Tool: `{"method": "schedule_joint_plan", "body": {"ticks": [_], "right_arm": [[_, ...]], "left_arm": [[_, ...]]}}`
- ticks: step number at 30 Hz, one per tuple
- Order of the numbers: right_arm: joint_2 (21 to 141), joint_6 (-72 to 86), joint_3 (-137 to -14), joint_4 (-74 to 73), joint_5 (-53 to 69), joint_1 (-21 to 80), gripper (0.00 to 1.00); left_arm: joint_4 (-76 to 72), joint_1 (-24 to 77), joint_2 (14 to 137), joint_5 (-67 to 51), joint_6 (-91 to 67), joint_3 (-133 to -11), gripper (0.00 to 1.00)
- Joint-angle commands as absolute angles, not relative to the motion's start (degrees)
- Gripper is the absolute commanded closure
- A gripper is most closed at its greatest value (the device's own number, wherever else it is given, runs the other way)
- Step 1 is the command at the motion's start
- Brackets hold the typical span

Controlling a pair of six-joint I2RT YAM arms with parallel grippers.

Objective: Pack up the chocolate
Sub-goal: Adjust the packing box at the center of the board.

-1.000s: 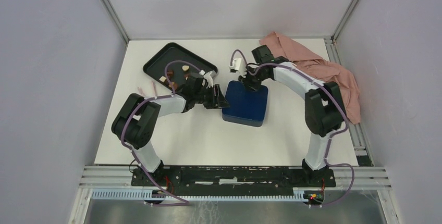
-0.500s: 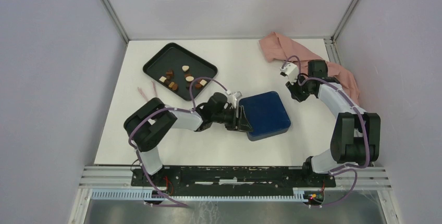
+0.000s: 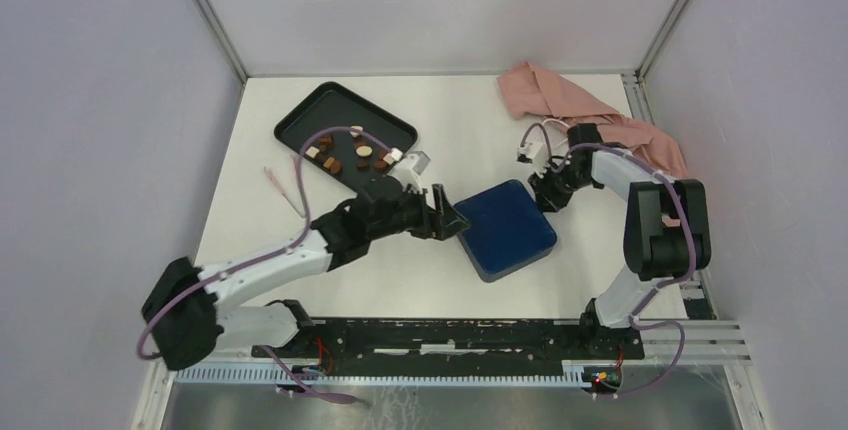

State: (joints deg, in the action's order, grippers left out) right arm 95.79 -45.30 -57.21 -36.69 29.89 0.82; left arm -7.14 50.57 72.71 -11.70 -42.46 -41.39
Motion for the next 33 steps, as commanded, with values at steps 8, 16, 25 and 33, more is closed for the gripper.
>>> {"method": "schedule_joint_plan", "body": {"ticks": [8,16,25,33], "right_arm": [[101.8,-42.8,-81.8,-43.1,34.9,14.6,0.72],[85.5,-82.5,-76.7,-71.9,47.8,15.4,0.83],[64.8,-97.5,-46.8,-71.9,34.6,17.8,0.97],[68.0,-79.8,-37.5,-42.4,30.0,20.1,0.88]], "left_arm": [[28.2,50.4,48.7,21.0,-39.5,-37.5,0.36],[28.8,50.4,49.7,21.8,-38.3,-37.6,0.53],[25.6,50.4,57.3,20.2,-34.3,-41.8,0.63],[22.1,50.4,53.0,19.3,-33.8,-43.3,0.23]]}}
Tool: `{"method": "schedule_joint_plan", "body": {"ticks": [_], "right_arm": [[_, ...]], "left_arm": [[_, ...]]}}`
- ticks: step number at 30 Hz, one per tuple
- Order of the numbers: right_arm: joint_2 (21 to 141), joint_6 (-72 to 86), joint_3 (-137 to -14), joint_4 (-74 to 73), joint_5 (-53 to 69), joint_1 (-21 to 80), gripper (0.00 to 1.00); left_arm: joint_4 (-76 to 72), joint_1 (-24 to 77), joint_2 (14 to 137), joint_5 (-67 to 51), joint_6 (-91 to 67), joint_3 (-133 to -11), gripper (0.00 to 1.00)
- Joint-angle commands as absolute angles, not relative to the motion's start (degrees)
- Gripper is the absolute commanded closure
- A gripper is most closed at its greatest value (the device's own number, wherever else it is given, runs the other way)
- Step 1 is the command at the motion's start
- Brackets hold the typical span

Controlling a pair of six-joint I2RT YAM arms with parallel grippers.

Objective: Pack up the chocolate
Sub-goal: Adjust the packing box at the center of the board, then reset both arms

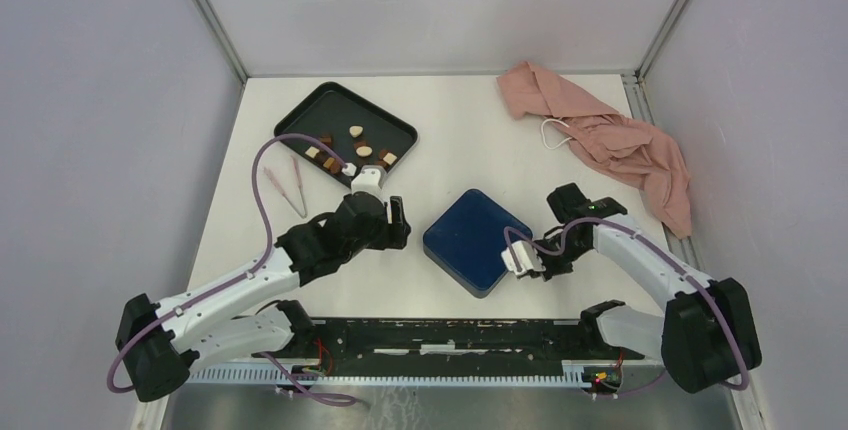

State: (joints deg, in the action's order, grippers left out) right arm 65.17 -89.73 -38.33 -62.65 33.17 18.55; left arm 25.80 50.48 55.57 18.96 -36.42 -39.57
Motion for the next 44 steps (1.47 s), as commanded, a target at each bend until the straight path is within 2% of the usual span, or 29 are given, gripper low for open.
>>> {"method": "schedule_joint_plan", "body": {"ticks": [1,7,11,14,17,18,19,21,28,32,35,44], "right_arm": [[69.3,-76.6,-38.4,-38.5,30.2,20.5,0.88],[73.8,-57.9,-47.9,-23.5,32.6,22.2,0.82],[75.4,-51.8,-57.6,-28.7,23.1,21.4,0.74],[73.3,-50.5,-59.5,-30.3,21.9,16.5,0.67],[68.9,-44.6,-60.6,-26.5,21.8,10.5,0.31],[67.5,-40.3,-61.1,-23.7,21.4,9.0,0.11],[65.9,-35.5,-61.9,-21.4,20.0,8.1,0.02],[63.3,-26.6,-63.7,-17.8,15.3,7.8,0.02],[61.9,-21.5,-74.7,-22.0,22.9,7.8,0.02],[61.9,-12.0,-77.4,-21.4,21.2,7.8,0.02],[61.6,-5.2,-79.0,-21.1,17.0,7.8,0.02],[60.2,-6.1,-77.4,-20.2,17.1,7.7,0.02]], "left_arm": [[22.9,50.4,52.6,19.6,-33.8,-44.1,0.2],[26.4,50.4,48.2,22.0,-33.8,-47.0,0.11],[29.6,50.3,46.0,20.9,-33.4,-51.3,0.08],[29.5,50.4,44.0,18.8,-32.4,-53.2,0.06],[27.5,50.4,42.6,16.8,-31.1,-55.5,0.0],[27.0,50.3,42.5,16.5,-30.4,-56.7,0.0],[26.7,50.3,42.7,16.4,-29.6,-58.4,0.0],[26.8,50.4,43.6,17.8,-27.9,-61.8,0.0],[30.7,50.4,49.5,20.3,-23.1,-75.1,0.0],[33.2,50.3,51.3,19.4,-22.5,-79.4,0.0],[35.7,50.3,52.0,20.9,-22.4,-80.8,0.0],[36.6,50.3,49.9,23.7,-22.6,-80.5,0.0]]}}
